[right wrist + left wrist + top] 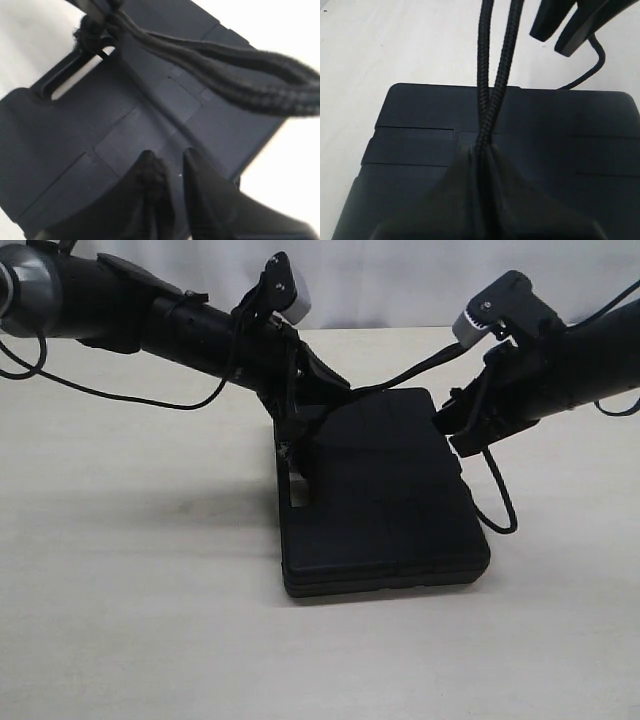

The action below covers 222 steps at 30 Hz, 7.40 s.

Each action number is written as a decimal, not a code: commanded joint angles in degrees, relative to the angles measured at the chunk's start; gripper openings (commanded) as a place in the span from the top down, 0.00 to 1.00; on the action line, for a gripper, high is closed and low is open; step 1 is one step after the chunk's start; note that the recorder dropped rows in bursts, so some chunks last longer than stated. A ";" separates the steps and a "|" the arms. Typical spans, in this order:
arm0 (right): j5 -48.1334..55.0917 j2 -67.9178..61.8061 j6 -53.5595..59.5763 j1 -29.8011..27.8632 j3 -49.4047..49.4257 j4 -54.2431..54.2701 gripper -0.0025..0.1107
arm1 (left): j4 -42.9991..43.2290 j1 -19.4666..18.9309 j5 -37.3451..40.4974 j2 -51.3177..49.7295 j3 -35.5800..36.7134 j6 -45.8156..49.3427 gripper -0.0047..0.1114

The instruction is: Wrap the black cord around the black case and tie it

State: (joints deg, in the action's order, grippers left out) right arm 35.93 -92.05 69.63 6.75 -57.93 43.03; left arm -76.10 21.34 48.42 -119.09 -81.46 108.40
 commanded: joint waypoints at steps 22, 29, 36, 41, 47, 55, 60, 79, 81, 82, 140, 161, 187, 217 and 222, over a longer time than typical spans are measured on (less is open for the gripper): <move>5.33 2.87 -30.26 0.34 3.72 -27.71 0.54 | -1.04 0.00 0.95 0.57 0.09 1.00 0.96; -3.44 2.87 -36.38 4.62 9.55 -36.24 0.46 | -0.90 0.00 0.83 0.57 0.09 1.01 0.96; -2.68 2.76 -51.98 5.35 10.33 -48.04 0.47 | -0.90 0.00 0.95 0.57 0.09 1.01 0.96; -2.88 3.27 -55.46 6.78 10.13 -49.76 0.65 | -0.90 0.00 0.95 0.57 0.09 1.01 0.96; -3.10 5.51 -49.66 14.06 9.99 -49.99 0.94 | -1.00 0.00 0.95 0.57 0.09 1.01 0.96; -5.06 9.99 -50.48 18.59 9.99 -63.02 0.94 | -0.90 0.00 1.07 0.57 0.09 1.29 0.96; 0.14 4.51 -40.32 13.93 3.52 -54.27 0.94 | 1.23 0.00 2.07 0.57 0.09 2.56 0.96; 22.22 -15.50 -21.88 7.36 -20.54 -30.09 0.65 | 4.27 0.00 -4.41 0.57 0.09 4.36 0.96; 21.81 -15.42 -24.02 7.36 -20.68 -30.09 0.56 | 3.06 -0.28 -10.38 0.57 0.09 -0.13 0.96; 21.79 -15.42 -24.30 7.36 -20.68 -30.09 0.56 | 3.06 -0.42 -12.16 0.57 0.09 -1.48 0.96; 20.42 -24.37 -69.63 3.95 2.92 -80.90 0.94 | 1.70 -3.30 -6.44 0.57 0.09 -3.16 0.96; 8.26 -25.42 -87.20 -7.81 -23.76 -62.16 0.54 | 1.70 -3.30 -5.05 0.57 0.09 -3.16 0.96; -7.73 -35.08 -71.57 -10.55 -20.69 -43.45 0.95 | 1.33 -3.30 -4.19 0.57 0.09 -3.16 0.96; -68.92 -19.03 -62.78 -8.04 14.16 -69.81 0.94 | -3.80 -3.30 -6.63 0.57 0.09 -1.58 0.96; -73.69 -15.75 -66.37 -7.93 18.14 -78.58 0.94 | -5.90 -3.30 -6.85 0.57 0.09 -1.58 0.96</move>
State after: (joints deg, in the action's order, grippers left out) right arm -34.47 -109.39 5.24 -1.30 -42.02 -31.53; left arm -79.38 18.03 42.00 -119.09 -81.38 106.68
